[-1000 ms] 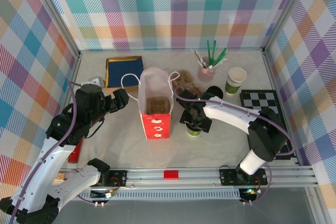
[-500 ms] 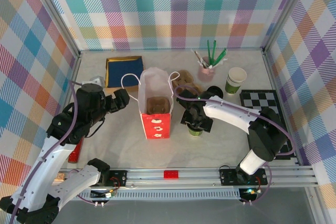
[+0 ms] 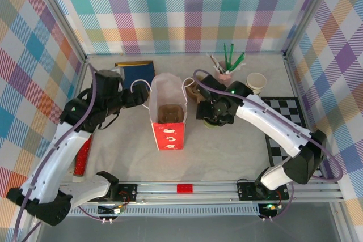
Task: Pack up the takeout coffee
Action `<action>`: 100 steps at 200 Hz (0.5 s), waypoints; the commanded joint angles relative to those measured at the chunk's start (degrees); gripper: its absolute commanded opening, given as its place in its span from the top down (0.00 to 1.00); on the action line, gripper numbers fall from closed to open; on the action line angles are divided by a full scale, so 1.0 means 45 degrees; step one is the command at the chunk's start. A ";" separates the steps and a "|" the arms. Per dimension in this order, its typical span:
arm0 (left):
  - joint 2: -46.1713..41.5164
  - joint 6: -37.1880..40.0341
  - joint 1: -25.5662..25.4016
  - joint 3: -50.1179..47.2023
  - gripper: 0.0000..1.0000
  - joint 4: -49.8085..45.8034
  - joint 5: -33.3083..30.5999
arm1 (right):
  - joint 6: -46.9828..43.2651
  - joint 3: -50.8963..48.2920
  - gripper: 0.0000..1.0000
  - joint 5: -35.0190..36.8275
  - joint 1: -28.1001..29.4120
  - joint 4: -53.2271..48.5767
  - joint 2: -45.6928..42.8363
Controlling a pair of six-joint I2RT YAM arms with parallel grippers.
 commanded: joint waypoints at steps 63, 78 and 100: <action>0.4556 0.2563 0.1075 0.4964 0.01 -0.1885 0.1366 | -0.2640 0.4576 0.50 0.0069 0.0007 -0.3404 -0.0464; 0.5366 0.2811 0.1201 0.5784 0.02 -0.2272 0.1792 | -0.2806 0.5254 0.50 -0.0022 0.0008 -0.3592 -0.0436; 0.6510 0.3046 0.1202 0.6600 0.08 -0.2849 0.2329 | -0.3056 0.6336 0.53 -0.0507 0.0007 -0.3850 -0.0190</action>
